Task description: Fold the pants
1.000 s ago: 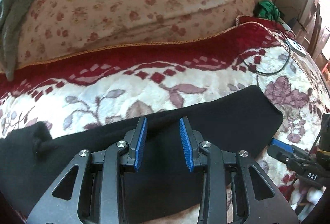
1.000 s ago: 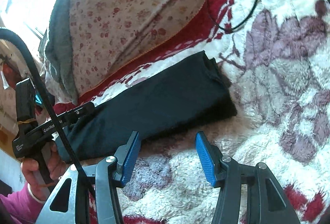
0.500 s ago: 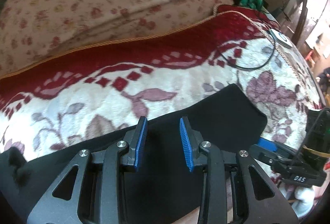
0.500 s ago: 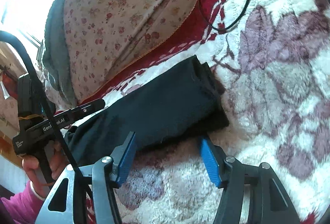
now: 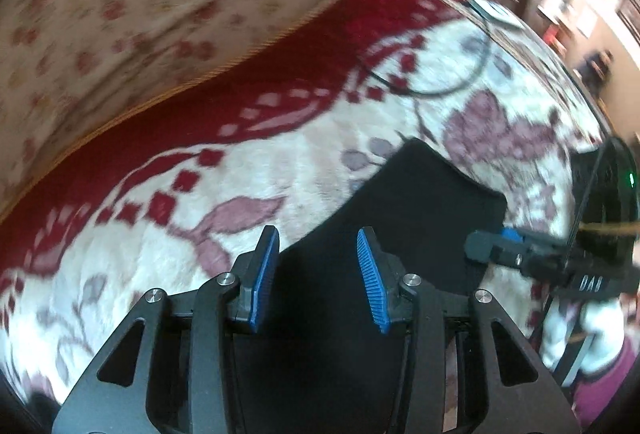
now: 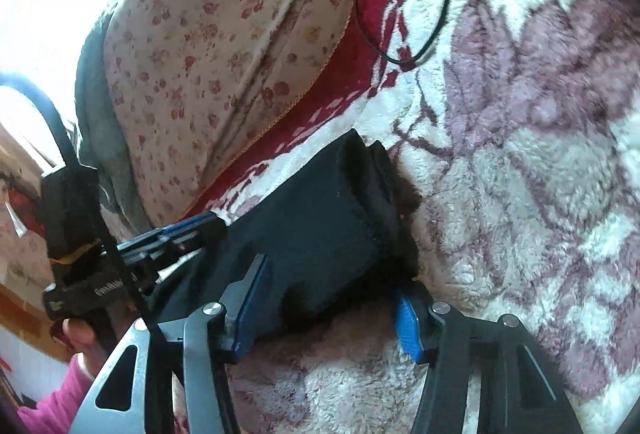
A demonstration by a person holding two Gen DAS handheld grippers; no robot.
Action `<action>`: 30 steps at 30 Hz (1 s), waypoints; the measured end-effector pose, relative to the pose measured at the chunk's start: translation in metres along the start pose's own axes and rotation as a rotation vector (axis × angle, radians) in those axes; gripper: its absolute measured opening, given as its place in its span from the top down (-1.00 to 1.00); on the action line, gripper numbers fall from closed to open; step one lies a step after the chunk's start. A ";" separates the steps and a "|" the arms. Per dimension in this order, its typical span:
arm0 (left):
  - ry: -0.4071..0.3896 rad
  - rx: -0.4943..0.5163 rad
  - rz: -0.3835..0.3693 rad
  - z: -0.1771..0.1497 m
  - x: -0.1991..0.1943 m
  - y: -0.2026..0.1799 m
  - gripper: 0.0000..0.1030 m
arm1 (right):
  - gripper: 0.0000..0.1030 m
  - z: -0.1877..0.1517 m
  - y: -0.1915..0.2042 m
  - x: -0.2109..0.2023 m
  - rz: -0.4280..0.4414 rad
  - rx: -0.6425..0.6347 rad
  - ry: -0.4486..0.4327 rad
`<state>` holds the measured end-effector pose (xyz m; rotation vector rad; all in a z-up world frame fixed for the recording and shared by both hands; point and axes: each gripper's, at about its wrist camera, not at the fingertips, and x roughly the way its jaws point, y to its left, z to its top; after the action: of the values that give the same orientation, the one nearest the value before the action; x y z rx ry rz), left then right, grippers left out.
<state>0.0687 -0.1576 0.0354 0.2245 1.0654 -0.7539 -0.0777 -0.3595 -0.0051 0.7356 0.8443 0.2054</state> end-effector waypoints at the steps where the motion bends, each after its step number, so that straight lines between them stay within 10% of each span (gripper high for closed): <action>1: 0.011 0.016 -0.009 0.002 0.002 0.000 0.22 | -0.05 -0.001 -0.002 -0.003 0.005 0.014 -0.002; 19: 0.167 0.276 -0.234 0.026 0.057 -0.035 -0.36 | -0.07 0.002 -0.020 -0.007 0.113 0.085 -0.041; 22: 0.165 0.269 -0.250 0.028 0.062 -0.035 -0.35 | 0.21 0.002 -0.017 -0.006 0.096 0.068 -0.053; 25: 0.157 0.291 -0.249 0.029 0.061 -0.038 0.01 | 0.73 0.002 -0.017 -0.001 0.061 0.059 -0.063; 30: 0.131 0.262 -0.288 0.030 0.054 -0.031 0.72 | 0.80 0.002 -0.012 -0.003 0.120 0.034 -0.074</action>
<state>0.0843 -0.2199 0.0100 0.3513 1.1349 -1.1534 -0.0797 -0.3700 -0.0104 0.8220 0.7352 0.2695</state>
